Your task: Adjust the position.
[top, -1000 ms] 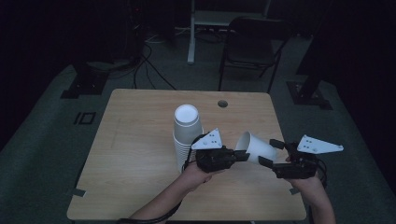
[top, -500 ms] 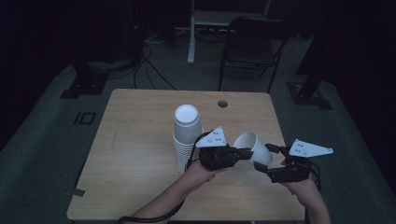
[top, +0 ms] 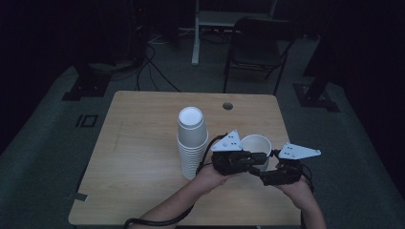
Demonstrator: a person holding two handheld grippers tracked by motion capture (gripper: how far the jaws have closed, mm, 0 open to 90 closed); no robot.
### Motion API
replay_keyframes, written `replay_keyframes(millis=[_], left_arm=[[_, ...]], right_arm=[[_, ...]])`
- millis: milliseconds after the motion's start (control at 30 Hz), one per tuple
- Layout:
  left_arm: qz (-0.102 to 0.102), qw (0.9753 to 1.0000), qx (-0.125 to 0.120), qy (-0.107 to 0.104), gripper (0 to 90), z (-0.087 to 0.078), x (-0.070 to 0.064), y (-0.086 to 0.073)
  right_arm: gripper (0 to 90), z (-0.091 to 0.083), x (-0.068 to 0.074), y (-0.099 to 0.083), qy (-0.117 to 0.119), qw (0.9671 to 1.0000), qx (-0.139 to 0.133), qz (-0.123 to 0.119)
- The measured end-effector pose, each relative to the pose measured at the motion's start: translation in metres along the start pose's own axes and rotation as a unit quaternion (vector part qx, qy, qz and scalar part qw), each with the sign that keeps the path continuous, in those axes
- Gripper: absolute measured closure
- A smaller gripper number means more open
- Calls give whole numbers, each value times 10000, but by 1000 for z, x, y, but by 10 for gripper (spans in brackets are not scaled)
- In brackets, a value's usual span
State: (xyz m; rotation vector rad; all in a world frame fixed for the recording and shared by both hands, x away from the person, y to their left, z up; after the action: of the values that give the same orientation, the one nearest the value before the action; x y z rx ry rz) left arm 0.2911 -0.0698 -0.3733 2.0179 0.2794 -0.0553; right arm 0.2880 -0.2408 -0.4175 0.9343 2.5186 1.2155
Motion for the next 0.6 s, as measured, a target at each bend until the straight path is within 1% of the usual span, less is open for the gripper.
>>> replay_keyframes(millis=[33, 167, 200, 233, 267, 300, 333, 367, 400, 433, 467, 500, 533, 567, 600], left_arm=[[-19, 10000, -7, -12, 854, 0, 0, 0], [-58, 10000, -1, -19, 851, 2, 2, -1], [-31, 10000, 9, -8, 846, 2, 2, -1], [-36, 10000, -2, 2, 840, 2, 2, -1], [-70, 10000, -27, -21, 836, 2, 3, -1], [-39, 10000, -72, -29, 836, 1, 3, 0], [-26, 10000, -87, 34, 700, 1, 2, 0], [53, 9997, -114, 205, 654, -1, 0, 0], [71, 9993, -169, 340, 561, -3, -1, 1], [71, 9993, -169, 340, 495, -3, -1, 1], [176, 9979, -252, 576, 468, -8, -5, 2], [176, 9979, -252, 576, 427, -8, -5, 2], [222, 9968, -337, 696, 427, -11, -7, 3], [231, 9963, -371, 739, 377, -14, -9, 4], [197, 9959, -393, 789, 327, -15, -9, 4]], right_arm=[[154, 1, 0, 0, 4, 10000, -14, 42], [158, 4, 0, 0, 1, 10000, -32, 66], [161, 5, -1, 0, 7, 10000, -54, 81], [168, 6, -1, -1, -41, 9999, -75, 83], [171, 6, 0, -1, -40, 9999, -104, 102], [171, 6, 0, -1, -40, 9999, -104, 102], [179, 6, 0, -2, -39, 9998, -138, 138], [181, 6, -1, -2, -42, 9997, -168, 154], [181, 5, -2, -2, -49, 9996, -205, 193], [181, 5, -2, -2, -49, 9996, -205, 193], [182, 2, -5, -2, -84, 9993, -261, 266], [183, 1, -7, -3, -82, 9990, -296, 320], [183, 1, -7, -3, -82, 9990, -296, 320], [183, 0, -9, -3, -117, 9988, -326, 355], [183, -2, -11, -3, -167, 9983, -369, 408]])
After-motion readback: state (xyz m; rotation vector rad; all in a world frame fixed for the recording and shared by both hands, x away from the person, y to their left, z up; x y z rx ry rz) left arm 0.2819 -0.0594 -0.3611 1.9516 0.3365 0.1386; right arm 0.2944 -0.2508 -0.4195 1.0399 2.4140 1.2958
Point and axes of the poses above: each handheld gripper's, and its own axes: z roughly forward along the jaws, y roughly out of its top, x roughly to its left, the point moved 3 cm from there along z, roughly forward along the jaws, and after that the axes turned 14 degrees about x, right-handed, at the moved point
